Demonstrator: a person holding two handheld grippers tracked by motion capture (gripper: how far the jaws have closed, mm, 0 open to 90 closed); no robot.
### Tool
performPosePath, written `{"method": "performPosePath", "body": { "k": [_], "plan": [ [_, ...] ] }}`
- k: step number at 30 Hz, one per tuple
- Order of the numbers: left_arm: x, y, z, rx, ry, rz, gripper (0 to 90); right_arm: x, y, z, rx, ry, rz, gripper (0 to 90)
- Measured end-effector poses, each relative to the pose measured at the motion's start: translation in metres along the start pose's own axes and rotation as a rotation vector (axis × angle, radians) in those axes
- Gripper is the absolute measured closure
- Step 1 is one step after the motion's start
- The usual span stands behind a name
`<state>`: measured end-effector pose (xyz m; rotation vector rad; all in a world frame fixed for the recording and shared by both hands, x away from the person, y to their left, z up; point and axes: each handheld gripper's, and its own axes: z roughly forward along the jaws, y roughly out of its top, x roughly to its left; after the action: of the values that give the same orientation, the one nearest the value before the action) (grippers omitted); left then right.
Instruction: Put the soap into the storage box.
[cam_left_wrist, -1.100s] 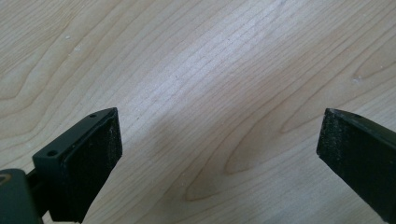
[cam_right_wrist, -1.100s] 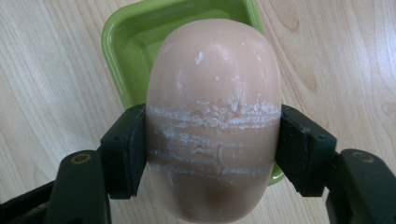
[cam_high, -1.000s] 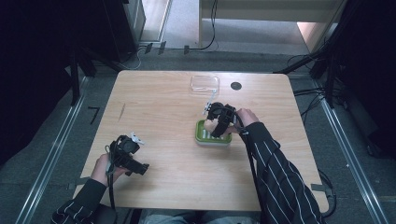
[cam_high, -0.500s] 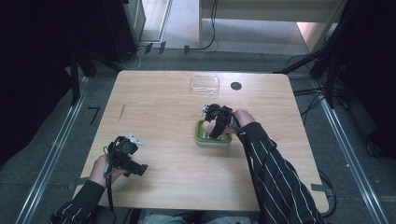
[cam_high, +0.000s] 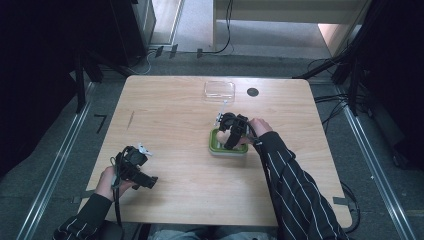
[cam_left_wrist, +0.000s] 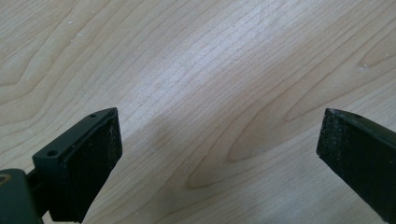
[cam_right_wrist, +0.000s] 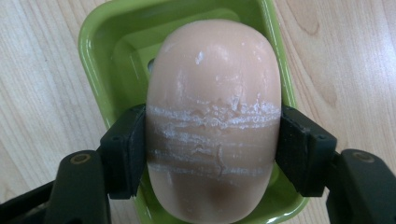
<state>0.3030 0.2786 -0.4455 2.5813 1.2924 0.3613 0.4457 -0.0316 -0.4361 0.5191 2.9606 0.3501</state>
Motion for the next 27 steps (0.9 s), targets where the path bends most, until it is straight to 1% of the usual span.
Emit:
{"method": "performPosePath", "body": {
  "k": [2, 3, 4, 6, 7, 8, 12, 27],
  "plan": [
    [-0.0001, 0.0, -0.0001, -0.001, 0.0, -0.002, 0.6, 0.0005, 0.0001, 0.0011, 0.005, -0.001, 0.001, 33.2],
    [-0.0001, 0.0, -0.0001, 0.0, 0.0, -0.001, 0.6, 0.0004, 0.0002, 0.0018, 0.001, 0.0, -0.009, 33.1],
    [-0.0001, 0.0, -0.0001, 0.0, 0.0, -0.001, 0.5, 0.0012, 0.0005, 0.0024, 0.006, -0.001, -0.002, 33.1],
    [-0.0001, 0.0001, -0.0001, 0.0, 0.001, 0.0, 0.5, 0.0016, 0.0006, 0.003, 0.006, -0.009, -0.012, 33.1],
    [-0.0002, 0.0001, -0.0001, -0.001, 0.001, -0.001, 0.6, 0.0015, 0.0006, 0.0035, 0.005, -0.001, -0.012, 33.1],
    [-0.0002, 0.0001, 0.0, -0.001, 0.0, -0.001, 0.5, 0.0021, 0.0009, 0.0041, 0.004, -0.002, -0.006, 33.0],
    [-0.0002, 0.0001, 0.0, -0.001, 0.0, 0.0, 0.5, 0.0024, 0.0008, 0.0061, 0.017, -0.002, -0.011, 32.9],
    [-0.0005, 0.0001, -0.0001, 0.0, 0.002, -0.002, 0.5, 0.003, 0.0015, 0.0067, 0.02, -0.017, -0.009, 32.6]
  ]
}}
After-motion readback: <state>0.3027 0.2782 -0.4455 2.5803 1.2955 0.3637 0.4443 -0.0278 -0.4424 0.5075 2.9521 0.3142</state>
